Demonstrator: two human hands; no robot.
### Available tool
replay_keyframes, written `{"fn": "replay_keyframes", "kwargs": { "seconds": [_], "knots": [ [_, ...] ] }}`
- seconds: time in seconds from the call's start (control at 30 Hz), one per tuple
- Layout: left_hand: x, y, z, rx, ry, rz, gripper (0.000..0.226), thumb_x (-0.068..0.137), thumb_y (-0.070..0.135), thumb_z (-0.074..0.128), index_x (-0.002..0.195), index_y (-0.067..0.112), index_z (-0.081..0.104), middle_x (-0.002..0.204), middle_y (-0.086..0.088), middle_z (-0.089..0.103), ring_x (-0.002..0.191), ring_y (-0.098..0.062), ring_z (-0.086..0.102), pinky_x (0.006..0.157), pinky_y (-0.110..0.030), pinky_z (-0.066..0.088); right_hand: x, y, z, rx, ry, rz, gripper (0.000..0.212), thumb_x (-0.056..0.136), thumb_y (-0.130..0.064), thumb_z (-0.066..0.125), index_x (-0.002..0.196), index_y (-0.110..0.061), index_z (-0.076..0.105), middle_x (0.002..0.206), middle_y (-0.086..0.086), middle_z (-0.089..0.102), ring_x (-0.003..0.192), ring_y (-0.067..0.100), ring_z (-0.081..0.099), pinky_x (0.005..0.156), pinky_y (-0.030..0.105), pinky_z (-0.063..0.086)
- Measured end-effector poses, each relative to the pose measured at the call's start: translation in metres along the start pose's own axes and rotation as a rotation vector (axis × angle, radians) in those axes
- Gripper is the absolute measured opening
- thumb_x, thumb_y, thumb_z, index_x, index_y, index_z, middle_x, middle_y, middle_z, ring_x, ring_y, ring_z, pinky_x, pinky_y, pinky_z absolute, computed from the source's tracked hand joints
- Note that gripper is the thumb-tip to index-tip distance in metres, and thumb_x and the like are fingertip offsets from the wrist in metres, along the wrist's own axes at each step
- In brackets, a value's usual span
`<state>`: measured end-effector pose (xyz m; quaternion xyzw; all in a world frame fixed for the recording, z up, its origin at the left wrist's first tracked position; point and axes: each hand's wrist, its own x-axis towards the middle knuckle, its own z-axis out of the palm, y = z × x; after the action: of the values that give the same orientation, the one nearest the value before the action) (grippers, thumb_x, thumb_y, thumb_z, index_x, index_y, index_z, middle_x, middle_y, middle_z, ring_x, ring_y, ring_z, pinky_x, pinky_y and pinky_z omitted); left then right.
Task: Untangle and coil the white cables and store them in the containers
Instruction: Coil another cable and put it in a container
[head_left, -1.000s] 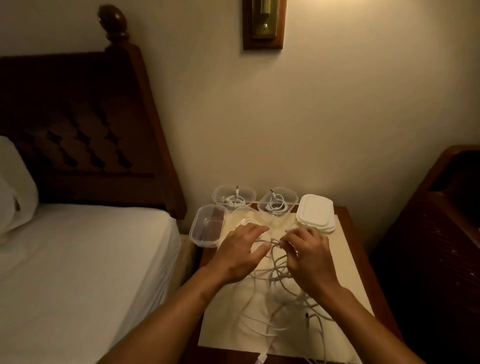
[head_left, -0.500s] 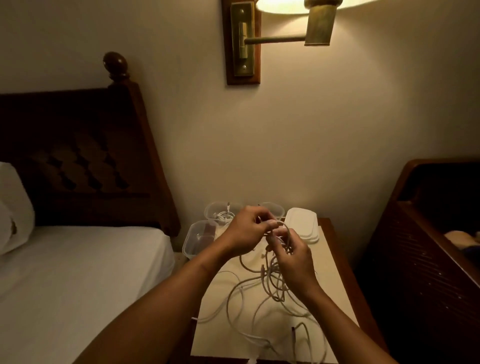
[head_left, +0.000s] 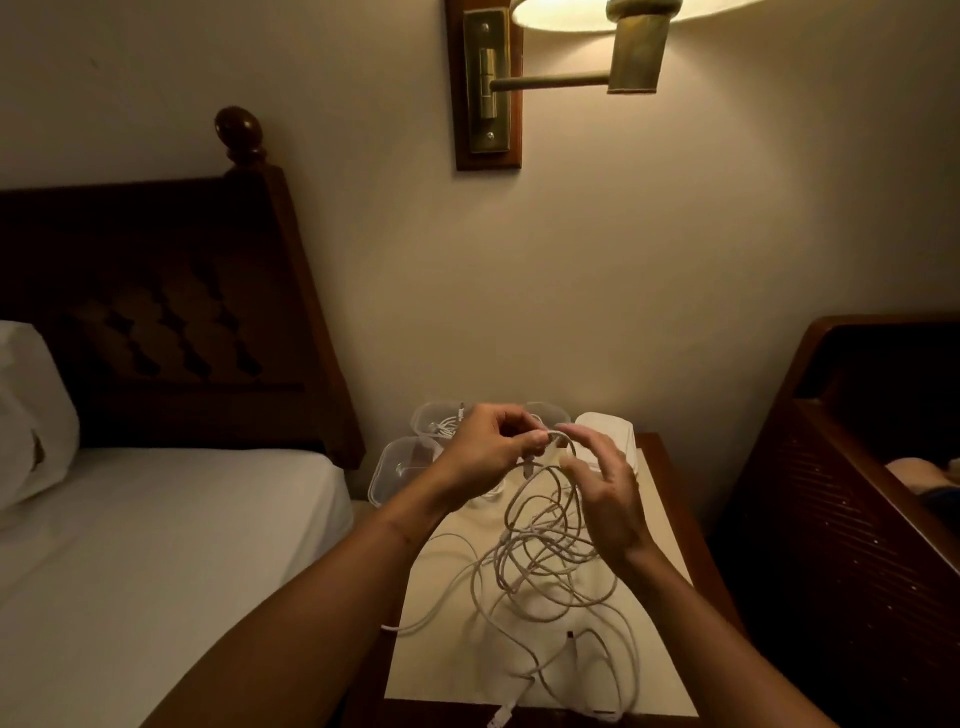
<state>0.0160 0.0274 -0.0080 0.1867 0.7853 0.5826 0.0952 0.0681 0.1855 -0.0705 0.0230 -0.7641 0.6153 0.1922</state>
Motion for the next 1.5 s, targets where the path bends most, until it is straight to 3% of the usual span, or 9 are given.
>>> {"fn": "replay_keyframes", "kwargs": {
  "seconds": [0.13, 0.33, 0.6, 0.77, 0.83, 0.93, 1.13, 1.23, 1.5],
  "knots": [
    [0.008, 0.017, -0.002, -0.093, 0.038, 0.051, 0.015, 0.101, 0.012, 0.06, 0.091, 0.009, 0.071, 0.082, -0.007, 0.068, 0.074, -0.016, 0.062, 0.068, -0.029, 0.051, 0.0, -0.003, 0.009, 0.052, 0.009, 0.011, 0.017, 0.101, -0.018, 0.058, 0.09, -0.014, 0.07, 0.079, 0.005, 0.068, 0.077, 0.013, 0.065, 0.068, 0.028, 0.051],
    [0.001, 0.014, -0.014, -0.087, -0.058, -0.034, 0.02, 0.107, 0.019, 0.05, 0.096, 0.009, 0.063, 0.078, -0.006, 0.069, 0.071, -0.017, 0.063, 0.064, -0.027, 0.047, 0.003, 0.028, -0.003, -0.145, 0.023, 0.041, 0.011, 0.094, -0.017, 0.068, 0.098, -0.019, 0.078, 0.105, -0.007, 0.069, 0.105, 0.006, 0.061, 0.093, 0.04, 0.053],
    [-0.01, 0.061, -0.003, -0.51, 0.111, -0.03, 0.037, 0.105, 0.018, 0.039, 0.07, 0.013, 0.05, 0.059, -0.003, 0.047, 0.065, -0.024, 0.051, 0.077, -0.044, 0.047, -0.006, 0.031, 0.009, -0.27, 0.012, -0.065, 0.009, 0.095, -0.025, 0.068, 0.087, -0.024, 0.074, 0.083, -0.011, 0.067, 0.082, 0.008, 0.06, 0.073, 0.04, 0.053],
    [-0.018, 0.089, -0.033, -0.724, 0.272, 0.177, 0.041, 0.107, 0.024, 0.035, 0.078, 0.016, 0.063, 0.091, -0.012, 0.074, 0.103, -0.044, 0.066, 0.09, -0.046, 0.046, -0.011, 0.043, -0.001, -0.341, -0.021, -0.082, 0.006, 0.092, -0.027, 0.071, 0.089, -0.03, 0.076, 0.083, -0.019, 0.069, 0.087, 0.006, 0.061, 0.077, 0.043, 0.053],
    [-0.024, 0.086, -0.039, -0.826, 0.129, 0.162, 0.039, 0.105, 0.025, 0.035, 0.075, 0.014, 0.056, 0.078, -0.013, 0.066, 0.066, -0.032, 0.066, 0.068, -0.039, 0.056, -0.008, 0.034, -0.003, -0.283, -0.005, -0.074, 0.01, 0.094, -0.023, 0.069, 0.088, -0.029, 0.074, 0.081, -0.015, 0.07, 0.084, 0.008, 0.064, 0.074, 0.043, 0.054],
    [-0.026, 0.055, -0.026, -0.07, 0.219, 0.195, 0.031, 0.104, 0.026, 0.038, 0.08, 0.014, 0.053, 0.064, -0.001, 0.06, 0.043, -0.008, 0.044, 0.043, -0.022, 0.036, -0.002, 0.02, -0.004, -0.261, 0.007, -0.122, 0.012, 0.096, -0.02, 0.067, 0.087, -0.027, 0.071, 0.08, -0.01, 0.069, 0.08, 0.011, 0.065, 0.07, 0.043, 0.056],
    [-0.026, 0.01, -0.005, 1.014, -0.057, 0.106, 0.055, 0.095, 0.071, 0.043, 0.11, 0.024, 0.067, 0.108, 0.001, 0.071, 0.096, -0.018, 0.064, 0.084, -0.045, 0.055, 0.001, 0.002, -0.003, -0.407, 0.067, -0.352, 0.006, 0.096, -0.019, 0.063, 0.092, -0.018, 0.067, 0.089, -0.006, 0.06, 0.082, 0.011, 0.057, 0.067, 0.035, 0.052],
    [-0.021, 0.004, -0.01, 0.698, -0.022, 0.165, 0.023, 0.101, 0.036, 0.058, 0.086, 0.023, 0.068, 0.08, 0.002, 0.069, 0.075, -0.017, 0.065, 0.073, -0.045, 0.057, -0.004, 0.01, -0.003, -0.449, 0.071, -0.375, 0.006, 0.098, -0.024, 0.06, 0.094, -0.021, 0.062, 0.089, -0.008, 0.058, 0.081, 0.012, 0.055, 0.068, 0.04, 0.051],
    [-0.037, 0.061, -0.012, -0.312, 0.248, 0.339, 0.025, 0.106, 0.008, 0.049, 0.091, 0.002, 0.068, 0.054, 0.006, 0.044, 0.044, -0.008, 0.032, 0.042, -0.021, 0.029, -0.017, 0.04, 0.005, -0.575, -0.077, -0.213, 0.007, 0.1, -0.035, 0.054, 0.093, -0.036, 0.056, 0.085, -0.02, 0.06, 0.083, 0.006, 0.055, 0.087, 0.045, 0.046]
  ]
}}
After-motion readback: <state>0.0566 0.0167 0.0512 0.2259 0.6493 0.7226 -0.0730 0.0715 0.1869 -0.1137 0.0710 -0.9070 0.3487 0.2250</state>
